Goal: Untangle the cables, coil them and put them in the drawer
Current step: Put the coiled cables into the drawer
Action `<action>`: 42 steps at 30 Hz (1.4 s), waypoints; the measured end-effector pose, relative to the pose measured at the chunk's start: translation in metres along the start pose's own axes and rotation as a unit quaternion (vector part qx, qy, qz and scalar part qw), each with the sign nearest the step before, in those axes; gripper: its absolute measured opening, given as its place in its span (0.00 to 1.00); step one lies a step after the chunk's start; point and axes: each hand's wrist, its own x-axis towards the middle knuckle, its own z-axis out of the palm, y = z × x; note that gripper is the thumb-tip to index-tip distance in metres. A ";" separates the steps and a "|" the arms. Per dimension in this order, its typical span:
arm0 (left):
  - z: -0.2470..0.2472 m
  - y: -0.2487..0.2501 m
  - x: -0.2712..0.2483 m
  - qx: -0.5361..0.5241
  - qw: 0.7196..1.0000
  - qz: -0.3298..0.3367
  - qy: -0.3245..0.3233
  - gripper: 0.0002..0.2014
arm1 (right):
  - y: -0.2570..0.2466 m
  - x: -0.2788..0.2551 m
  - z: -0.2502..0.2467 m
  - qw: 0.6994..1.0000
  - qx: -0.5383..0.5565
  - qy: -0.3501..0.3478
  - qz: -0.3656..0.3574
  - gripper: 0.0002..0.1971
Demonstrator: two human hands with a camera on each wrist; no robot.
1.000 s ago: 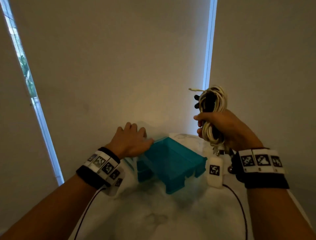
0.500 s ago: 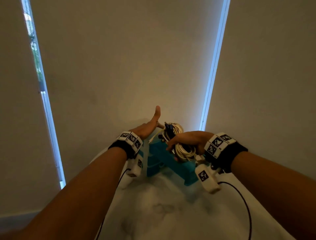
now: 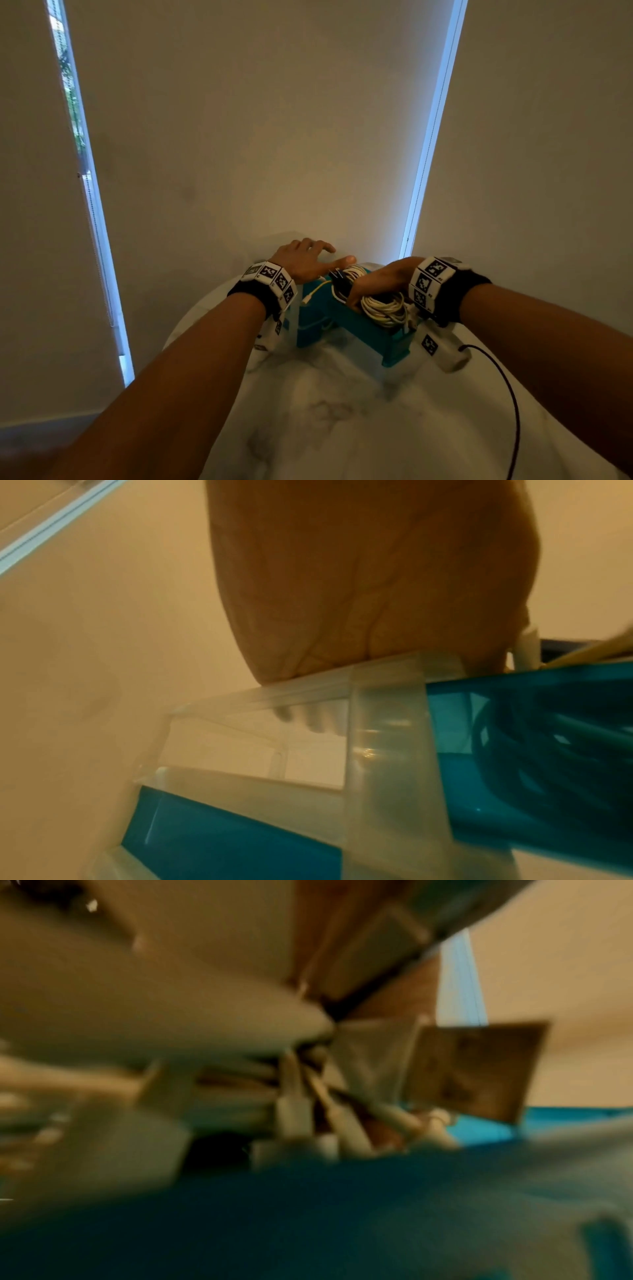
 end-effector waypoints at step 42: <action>0.001 -0.010 0.021 -0.042 0.999 -0.024 -0.023 0.40 | 0.035 0.020 0.009 0.967 -0.145 0.211 -0.012 0.29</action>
